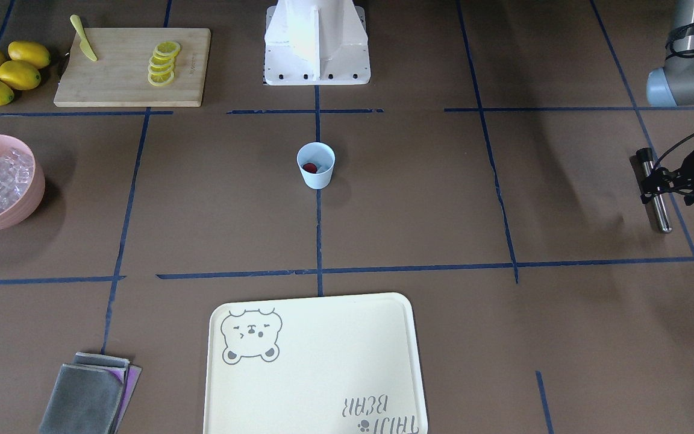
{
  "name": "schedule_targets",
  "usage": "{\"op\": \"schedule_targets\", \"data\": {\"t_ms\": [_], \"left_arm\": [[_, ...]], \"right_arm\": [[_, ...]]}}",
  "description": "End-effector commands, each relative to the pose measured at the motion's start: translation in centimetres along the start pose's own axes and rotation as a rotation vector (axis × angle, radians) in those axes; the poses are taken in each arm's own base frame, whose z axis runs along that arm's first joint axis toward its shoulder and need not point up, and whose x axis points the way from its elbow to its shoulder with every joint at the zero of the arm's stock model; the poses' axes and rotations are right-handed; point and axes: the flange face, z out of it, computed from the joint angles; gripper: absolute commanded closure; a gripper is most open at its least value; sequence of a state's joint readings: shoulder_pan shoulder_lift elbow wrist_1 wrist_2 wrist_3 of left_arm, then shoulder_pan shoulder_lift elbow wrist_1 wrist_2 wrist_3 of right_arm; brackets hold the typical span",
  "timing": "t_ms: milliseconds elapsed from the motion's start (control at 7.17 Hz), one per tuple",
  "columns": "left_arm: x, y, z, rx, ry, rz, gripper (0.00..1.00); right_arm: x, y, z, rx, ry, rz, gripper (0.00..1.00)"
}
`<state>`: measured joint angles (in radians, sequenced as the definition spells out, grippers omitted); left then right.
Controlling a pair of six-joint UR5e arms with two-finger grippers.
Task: Mash ice and strawberries in cup
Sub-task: 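Lower the left gripper around the metal pestle and close on it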
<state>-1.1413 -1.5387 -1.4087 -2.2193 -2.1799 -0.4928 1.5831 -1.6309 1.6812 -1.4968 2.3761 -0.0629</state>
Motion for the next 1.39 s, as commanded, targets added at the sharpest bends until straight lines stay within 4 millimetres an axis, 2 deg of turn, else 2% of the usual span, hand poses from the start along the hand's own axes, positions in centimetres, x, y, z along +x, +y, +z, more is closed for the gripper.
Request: {"op": "schedule_targets", "data": {"t_ms": [0, 279, 1255], "left_arm": [[-1.30, 0.50, 1.46, 0.012, 0.009, -0.022, 0.00], [-1.14, 0.42, 1.58, 0.022, 0.017, -0.041, 0.00], [-0.62, -0.32, 1.43, 0.030, 0.023, -0.074, 0.02]], "right_arm": [[-0.04, -0.05, -0.04, 0.003, 0.000, -0.003, 0.00], [-0.31, -0.68, -0.38, 0.010, 0.005, -0.009, 0.00], [-0.08, -0.64, -0.28, 0.007, 0.017, -0.007, 0.00]]}}
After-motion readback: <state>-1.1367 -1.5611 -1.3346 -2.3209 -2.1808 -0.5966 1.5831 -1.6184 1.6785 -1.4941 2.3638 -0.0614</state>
